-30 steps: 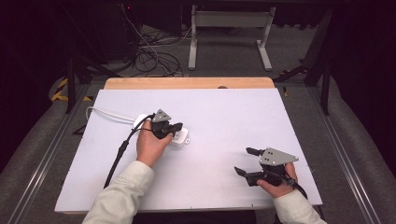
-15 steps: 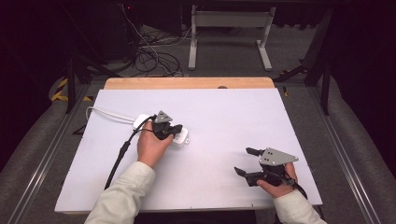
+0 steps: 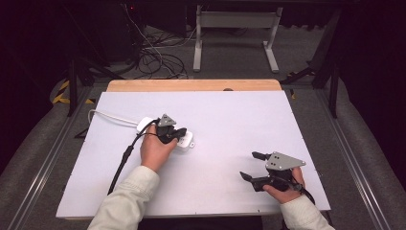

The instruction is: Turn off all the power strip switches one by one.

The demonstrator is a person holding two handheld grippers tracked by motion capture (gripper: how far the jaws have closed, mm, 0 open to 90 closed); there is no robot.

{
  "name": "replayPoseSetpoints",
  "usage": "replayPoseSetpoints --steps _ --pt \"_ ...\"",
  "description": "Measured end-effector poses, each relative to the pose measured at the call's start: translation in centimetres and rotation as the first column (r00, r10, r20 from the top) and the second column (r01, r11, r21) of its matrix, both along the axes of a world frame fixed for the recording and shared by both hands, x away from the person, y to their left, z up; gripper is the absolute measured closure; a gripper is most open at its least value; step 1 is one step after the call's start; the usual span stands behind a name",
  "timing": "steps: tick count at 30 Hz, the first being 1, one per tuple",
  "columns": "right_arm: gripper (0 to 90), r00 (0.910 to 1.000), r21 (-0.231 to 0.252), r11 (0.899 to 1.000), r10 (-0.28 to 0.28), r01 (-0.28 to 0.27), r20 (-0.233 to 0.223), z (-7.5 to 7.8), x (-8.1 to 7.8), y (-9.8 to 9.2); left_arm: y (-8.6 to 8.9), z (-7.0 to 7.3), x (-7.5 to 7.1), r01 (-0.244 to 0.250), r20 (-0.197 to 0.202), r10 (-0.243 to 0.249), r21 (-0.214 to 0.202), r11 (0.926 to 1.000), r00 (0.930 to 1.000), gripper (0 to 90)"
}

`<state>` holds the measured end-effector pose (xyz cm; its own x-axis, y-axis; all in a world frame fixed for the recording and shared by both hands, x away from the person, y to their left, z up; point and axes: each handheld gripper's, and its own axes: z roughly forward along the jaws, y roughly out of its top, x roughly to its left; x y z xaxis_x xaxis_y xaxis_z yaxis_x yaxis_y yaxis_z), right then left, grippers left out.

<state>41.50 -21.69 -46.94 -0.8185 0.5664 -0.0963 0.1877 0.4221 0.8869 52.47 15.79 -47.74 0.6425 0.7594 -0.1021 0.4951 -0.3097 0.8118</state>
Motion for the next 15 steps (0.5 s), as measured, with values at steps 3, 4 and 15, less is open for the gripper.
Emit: replayPoseSetpoints --steps 3,4,15 --pt "19.4 1.0 -0.002 1.0 0.0 0.0 0.0 -0.01 -0.02 0.04 0.04 -0.01 0.01 0.002 0.005 -0.002 0.004 1.0 1.0 90.0" --pt "19.4 1.0 -0.002 1.0 0.001 -0.001 0.0 -0.01 -0.02 0.04 -0.01 0.0 -0.03 0.001 0.007 -0.001 0.008 1.0 1.0 90.0" --pt "19.3 1.0 -0.005 1.0 0.003 -0.003 -0.001 -0.01 -0.03 0.09 -0.11 -0.1 -0.14 -0.009 0.013 0.009 0.006 0.9999 0.9999 90.0"
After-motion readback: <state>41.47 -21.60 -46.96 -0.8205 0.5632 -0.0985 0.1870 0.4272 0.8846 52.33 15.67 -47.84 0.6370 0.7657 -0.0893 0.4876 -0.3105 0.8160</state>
